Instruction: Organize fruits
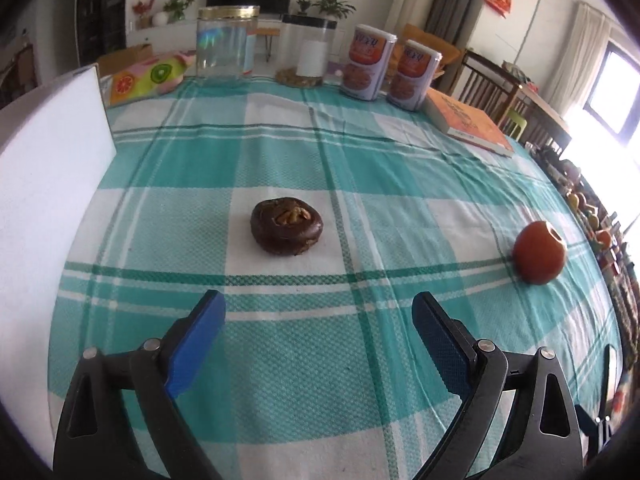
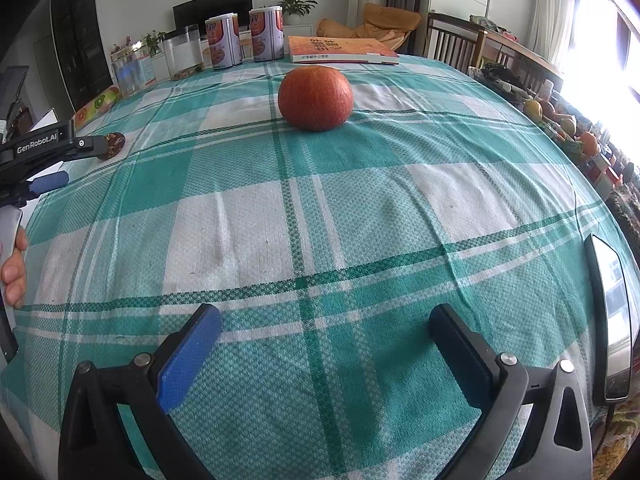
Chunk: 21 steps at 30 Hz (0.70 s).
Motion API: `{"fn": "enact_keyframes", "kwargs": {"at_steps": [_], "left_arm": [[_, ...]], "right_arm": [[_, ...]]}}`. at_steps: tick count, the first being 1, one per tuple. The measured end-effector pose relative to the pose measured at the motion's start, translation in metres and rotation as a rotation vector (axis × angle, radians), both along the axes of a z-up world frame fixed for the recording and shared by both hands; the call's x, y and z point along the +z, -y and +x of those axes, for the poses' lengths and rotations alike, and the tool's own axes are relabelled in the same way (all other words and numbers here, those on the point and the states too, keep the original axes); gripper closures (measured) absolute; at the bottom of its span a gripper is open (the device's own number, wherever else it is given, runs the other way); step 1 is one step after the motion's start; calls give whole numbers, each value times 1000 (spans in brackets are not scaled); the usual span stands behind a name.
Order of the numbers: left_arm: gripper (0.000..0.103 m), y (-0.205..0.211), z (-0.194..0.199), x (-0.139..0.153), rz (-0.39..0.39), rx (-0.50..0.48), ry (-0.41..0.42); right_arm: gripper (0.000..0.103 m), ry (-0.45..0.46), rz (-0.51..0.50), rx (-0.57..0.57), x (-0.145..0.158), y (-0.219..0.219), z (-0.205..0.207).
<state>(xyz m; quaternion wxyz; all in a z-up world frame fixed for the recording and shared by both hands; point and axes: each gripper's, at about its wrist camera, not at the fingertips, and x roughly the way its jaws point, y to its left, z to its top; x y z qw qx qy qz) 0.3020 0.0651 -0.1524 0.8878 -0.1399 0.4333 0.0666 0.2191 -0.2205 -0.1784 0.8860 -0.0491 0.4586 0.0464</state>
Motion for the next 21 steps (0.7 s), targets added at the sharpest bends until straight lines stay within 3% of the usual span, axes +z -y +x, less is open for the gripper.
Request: {"fn": "enact_keyframes", "kwargs": {"at_steps": [2,6,7,8,10,15,18,21], "left_arm": [[9,-11,21,-12,27,11,-40],[10,-16,35,-15,98,-14,-3],[15,-14,35,-15,111,-23,-1],[36,-12,34,-15,138,-30,9],[54,-7,31,-13,174,-56,14],[54,14,6,-2,115,-90,15],[54,51,-27,6,61,-183,11],[54,89,-61,4,61,-296,-16]], "right_arm": [[0,-1,1,2,0,0,0],[0,-2,1,3,0,-1,0],[0,-3,2,4,0,-1,0],[0,-5,4,7,0,-1,1],[0,-8,10,10,0,-2,2],[0,-9,9,9,0,-1,4],[0,-9,9,10,0,-1,4],[0,-8,10,10,0,-1,4]]}}
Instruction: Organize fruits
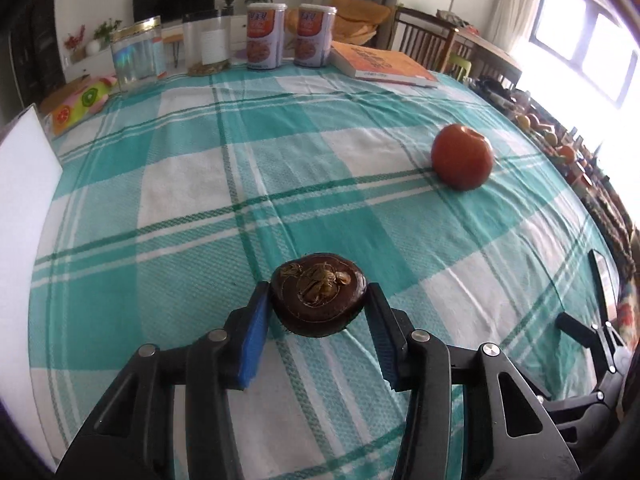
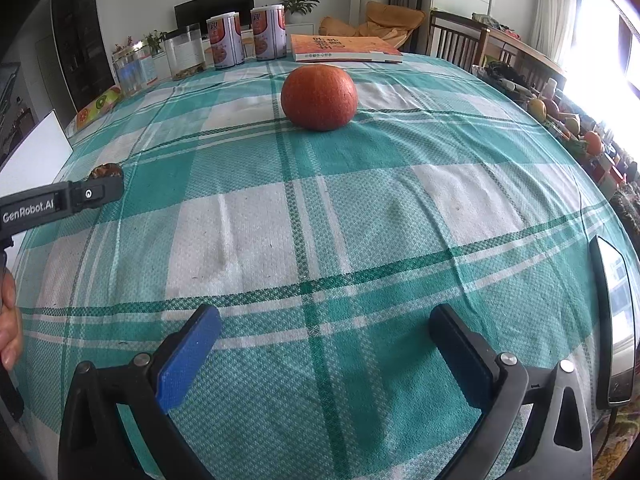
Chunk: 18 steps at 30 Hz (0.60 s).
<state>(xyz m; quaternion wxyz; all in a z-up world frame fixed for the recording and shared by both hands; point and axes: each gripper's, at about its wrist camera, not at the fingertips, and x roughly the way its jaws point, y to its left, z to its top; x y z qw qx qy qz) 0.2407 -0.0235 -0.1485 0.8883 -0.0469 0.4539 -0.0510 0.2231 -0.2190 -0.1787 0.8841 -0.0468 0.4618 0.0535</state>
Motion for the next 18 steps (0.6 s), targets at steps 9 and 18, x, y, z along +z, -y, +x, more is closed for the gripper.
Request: {"fn": "enact_keyframes", "kwargs": {"at_steps": [9,18], "left_arm": [[41,21,-26,-13,107,-40,50],[14,16,-21,-18,133,22,32]], "right_arm": [[0,4,3,1,0,0,0],[0,4,3,2,0,-1,0]]}}
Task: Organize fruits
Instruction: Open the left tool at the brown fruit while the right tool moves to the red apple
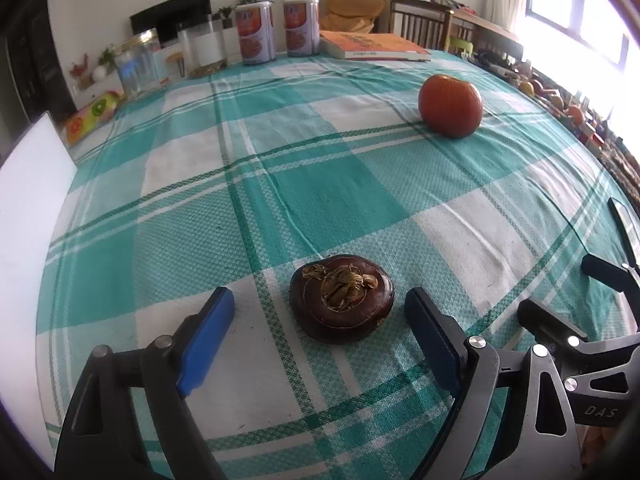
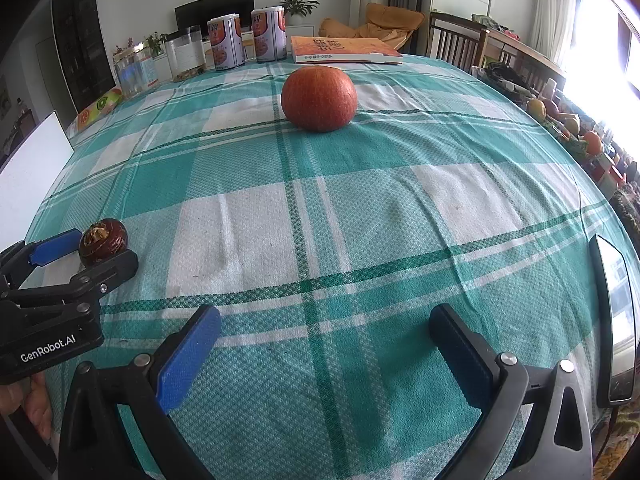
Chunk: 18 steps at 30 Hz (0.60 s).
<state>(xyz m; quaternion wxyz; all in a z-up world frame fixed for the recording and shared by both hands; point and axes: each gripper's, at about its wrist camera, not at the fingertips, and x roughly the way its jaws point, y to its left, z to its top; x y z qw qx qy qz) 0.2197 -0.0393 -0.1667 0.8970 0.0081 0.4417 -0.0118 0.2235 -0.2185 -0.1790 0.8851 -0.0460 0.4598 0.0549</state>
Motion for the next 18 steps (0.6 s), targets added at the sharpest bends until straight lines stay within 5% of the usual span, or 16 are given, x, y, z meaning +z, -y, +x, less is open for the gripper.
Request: {"fn": "enact_keyframes", "kwargs": {"at_steps": [18], "left_arm": [[11,-1,0,-1,-3,3,-1]], "right_arm": [[0,0,0,0,0,0,0]]}}
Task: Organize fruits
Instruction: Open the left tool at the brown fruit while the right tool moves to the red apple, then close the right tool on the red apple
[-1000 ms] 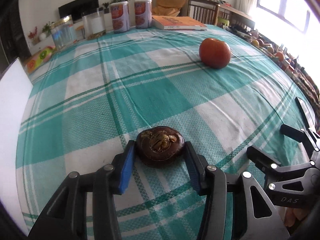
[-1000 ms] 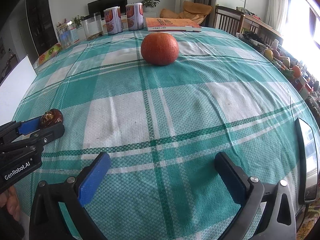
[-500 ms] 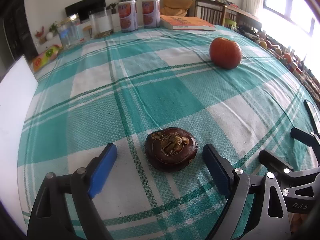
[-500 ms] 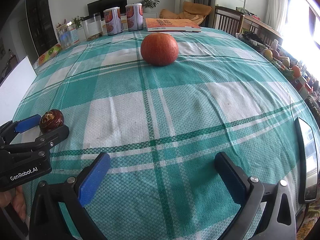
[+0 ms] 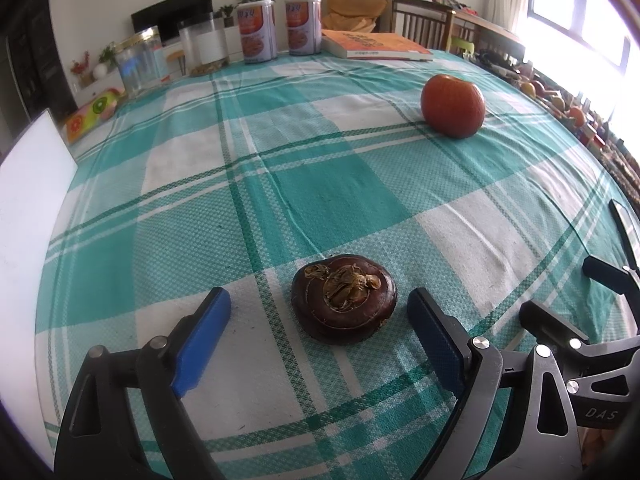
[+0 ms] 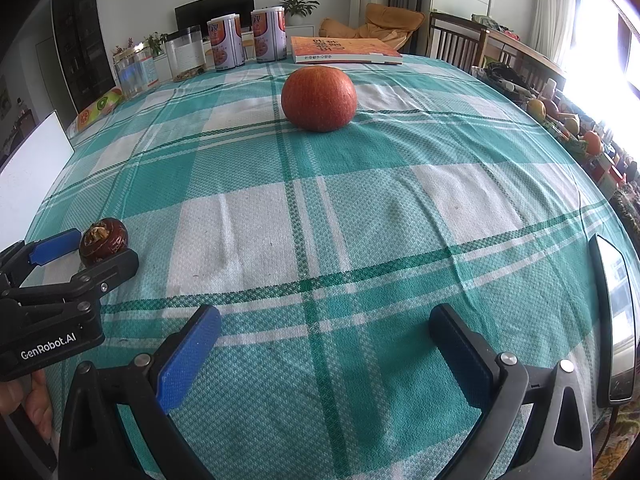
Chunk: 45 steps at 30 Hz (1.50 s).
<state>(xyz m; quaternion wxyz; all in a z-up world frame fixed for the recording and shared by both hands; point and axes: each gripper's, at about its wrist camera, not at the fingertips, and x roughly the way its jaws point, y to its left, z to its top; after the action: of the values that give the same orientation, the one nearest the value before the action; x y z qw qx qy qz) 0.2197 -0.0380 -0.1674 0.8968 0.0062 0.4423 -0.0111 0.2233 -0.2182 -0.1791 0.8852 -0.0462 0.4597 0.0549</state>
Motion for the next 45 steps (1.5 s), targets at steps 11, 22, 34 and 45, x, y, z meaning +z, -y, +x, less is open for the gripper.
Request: {"fn": "enact_keyframes", "kwargs": {"at_steps": [11,22,34,45], "left_arm": [[8,-1,1,-1,5,9,-3],[7,-1,1,-1,6,11,-3],[7,-1,1,-1,7,11,-3],[7,-1,1,-1,7,11,-3]], "right_arm": [[0,-2,4,3,0,0,-1],[0,94,236,-109,46,22,86],[1,12,33,-25,17,-35,185],[33,27,68,-16,18,-24,171]]}}
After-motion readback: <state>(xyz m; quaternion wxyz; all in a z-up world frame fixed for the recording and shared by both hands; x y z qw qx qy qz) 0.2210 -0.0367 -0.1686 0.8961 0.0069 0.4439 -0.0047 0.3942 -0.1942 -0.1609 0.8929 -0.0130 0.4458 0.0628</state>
